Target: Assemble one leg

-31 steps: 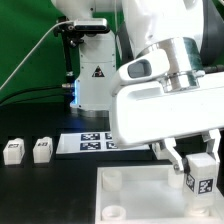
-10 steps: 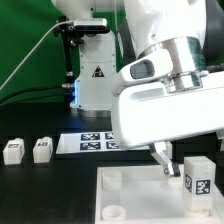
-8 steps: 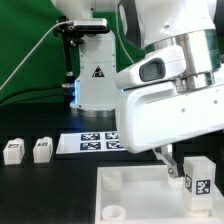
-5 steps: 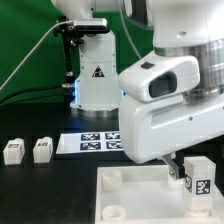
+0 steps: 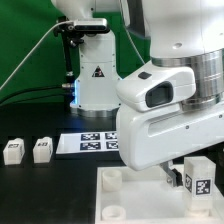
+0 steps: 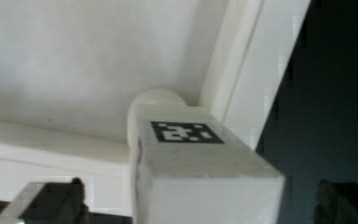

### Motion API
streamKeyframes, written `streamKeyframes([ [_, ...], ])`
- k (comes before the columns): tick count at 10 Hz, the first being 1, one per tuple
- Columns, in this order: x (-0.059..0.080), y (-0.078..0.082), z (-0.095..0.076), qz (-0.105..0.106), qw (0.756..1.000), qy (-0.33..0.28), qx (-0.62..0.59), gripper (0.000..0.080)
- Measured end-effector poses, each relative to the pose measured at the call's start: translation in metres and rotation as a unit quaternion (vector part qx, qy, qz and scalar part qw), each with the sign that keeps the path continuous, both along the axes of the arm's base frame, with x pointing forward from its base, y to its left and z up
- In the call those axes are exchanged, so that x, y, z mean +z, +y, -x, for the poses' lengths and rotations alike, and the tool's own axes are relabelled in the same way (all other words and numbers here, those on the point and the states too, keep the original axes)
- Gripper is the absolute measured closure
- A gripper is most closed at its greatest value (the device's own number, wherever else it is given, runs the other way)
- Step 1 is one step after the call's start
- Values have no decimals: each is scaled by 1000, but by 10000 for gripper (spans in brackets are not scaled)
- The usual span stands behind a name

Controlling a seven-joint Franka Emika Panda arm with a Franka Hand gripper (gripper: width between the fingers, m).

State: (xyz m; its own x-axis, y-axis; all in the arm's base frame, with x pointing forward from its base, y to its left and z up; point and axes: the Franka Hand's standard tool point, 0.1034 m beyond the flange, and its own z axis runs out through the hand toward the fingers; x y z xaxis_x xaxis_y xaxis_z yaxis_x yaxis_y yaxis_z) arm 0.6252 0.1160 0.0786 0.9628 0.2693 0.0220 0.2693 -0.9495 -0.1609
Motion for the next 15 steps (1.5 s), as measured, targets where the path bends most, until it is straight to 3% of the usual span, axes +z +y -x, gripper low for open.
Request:
streamKeyframes([
  [2,0,0,0,0,1000,0,0,198],
  [3,0,0,0,0,1000,0,0,372],
  [4,-1,-2,0,1,1000,0,-1,498],
  [7,-2,-4,0,2,1000,4,-23,500],
  [8,-3,-5,-5,-4,994,2,-109,500],
  [10,-4,-6,-7,-4,962,6,-271,502],
  [12,-5,-7,-7,-14,876,37,-481,501],
  [15,-5,-9,-6,-16,807,58,-587,501],
])
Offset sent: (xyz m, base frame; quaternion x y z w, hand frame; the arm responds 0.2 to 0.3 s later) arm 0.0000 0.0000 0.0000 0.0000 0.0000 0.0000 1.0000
